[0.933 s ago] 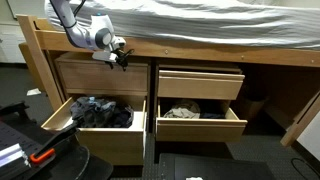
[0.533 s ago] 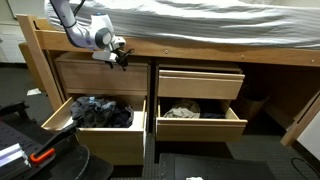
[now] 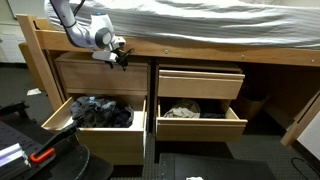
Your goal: Open the top right drawer
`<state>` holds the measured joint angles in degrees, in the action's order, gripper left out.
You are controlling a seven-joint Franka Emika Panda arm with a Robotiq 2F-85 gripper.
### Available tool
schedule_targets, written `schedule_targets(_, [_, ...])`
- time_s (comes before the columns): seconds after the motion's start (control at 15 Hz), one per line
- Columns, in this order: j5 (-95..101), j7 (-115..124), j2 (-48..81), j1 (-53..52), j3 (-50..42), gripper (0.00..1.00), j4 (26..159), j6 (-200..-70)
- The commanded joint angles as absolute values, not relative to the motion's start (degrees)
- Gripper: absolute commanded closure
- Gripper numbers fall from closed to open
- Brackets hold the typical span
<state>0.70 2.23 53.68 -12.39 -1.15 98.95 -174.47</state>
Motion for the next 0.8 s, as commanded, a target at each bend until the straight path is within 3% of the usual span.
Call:
schedule_targets(0.0, [1.1, 2.5, 53.7, -12.1, -1.0, 0.0, 98.9, -174.4])
schedule_targets(0.4, [0.8, 3.5, 54.0, -12.9, -1.7, 0.0, 99.1, -173.7])
schedule_targets(0.73, [-0.2, 1.7, 54.7, -9.3, 7.5, 0.0, 111.8, -174.3])
